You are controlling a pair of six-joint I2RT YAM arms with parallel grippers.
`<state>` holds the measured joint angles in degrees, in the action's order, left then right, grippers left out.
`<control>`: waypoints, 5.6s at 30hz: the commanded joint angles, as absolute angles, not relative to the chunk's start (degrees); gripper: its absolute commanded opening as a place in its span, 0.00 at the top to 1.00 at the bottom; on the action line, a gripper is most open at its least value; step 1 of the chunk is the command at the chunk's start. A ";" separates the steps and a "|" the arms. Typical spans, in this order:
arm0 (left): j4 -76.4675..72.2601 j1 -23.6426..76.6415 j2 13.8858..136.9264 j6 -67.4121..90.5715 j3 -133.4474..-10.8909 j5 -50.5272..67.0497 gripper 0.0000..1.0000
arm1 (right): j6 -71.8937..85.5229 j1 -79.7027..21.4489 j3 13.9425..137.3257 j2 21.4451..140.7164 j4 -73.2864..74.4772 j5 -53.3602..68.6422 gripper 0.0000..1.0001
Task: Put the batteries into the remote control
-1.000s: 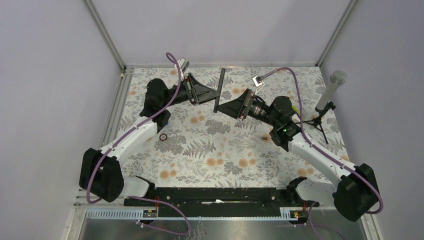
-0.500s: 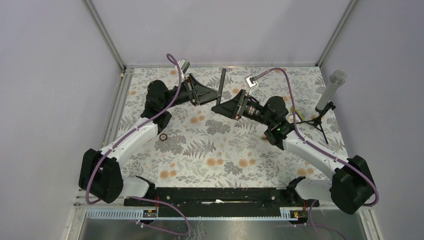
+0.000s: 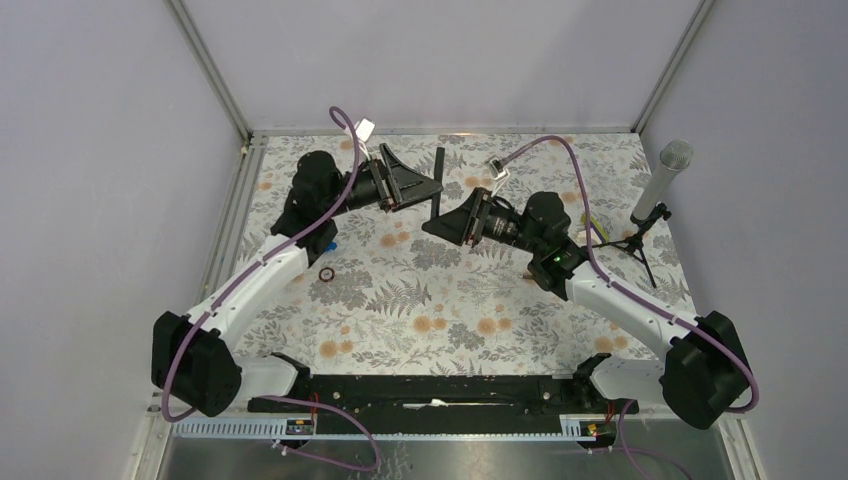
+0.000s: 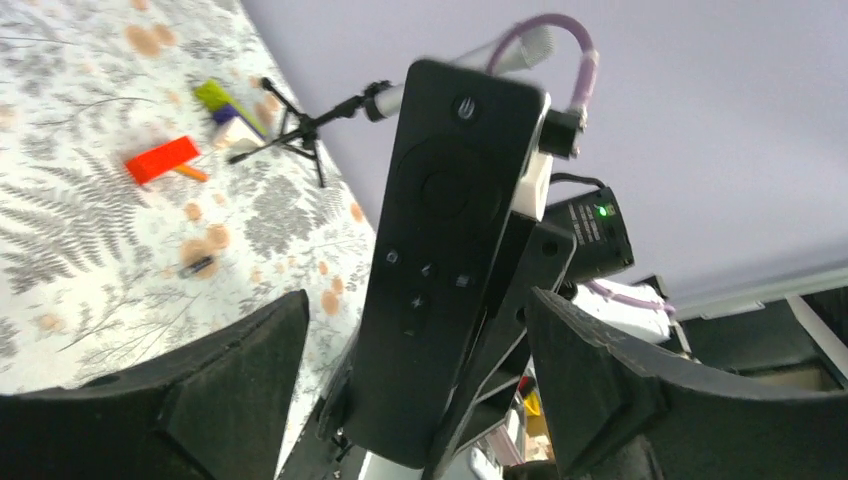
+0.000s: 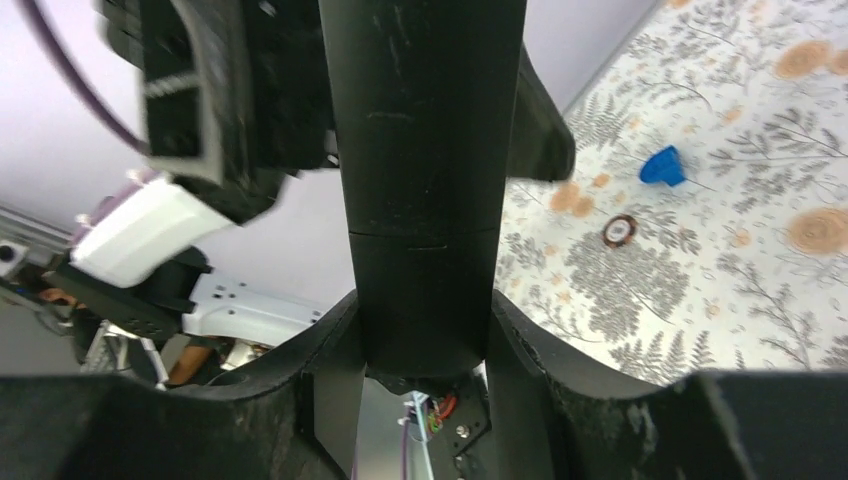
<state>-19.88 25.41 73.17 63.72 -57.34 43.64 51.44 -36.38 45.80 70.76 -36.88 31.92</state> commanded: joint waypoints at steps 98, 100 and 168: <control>-32.02 16.83 69.66 90.00 -64.22 39.14 1.00 | 66.19 -42.70 44.09 73.09 -45.33 17.09 0.68; -31.21 16.35 69.46 89.61 -63.72 39.01 1.00 | 65.04 -42.52 44.05 72.36 -43.86 16.48 0.69; -18.12 13.18 67.77 77.20 -64.62 42.58 1.00 | 58.68 -39.13 52.12 80.87 -49.03 38.63 0.58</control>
<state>-13.56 14.24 68.71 76.01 -59.59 43.77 63.02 -39.57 51.46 82.74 -53.89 35.64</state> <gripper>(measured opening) 0.192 0.382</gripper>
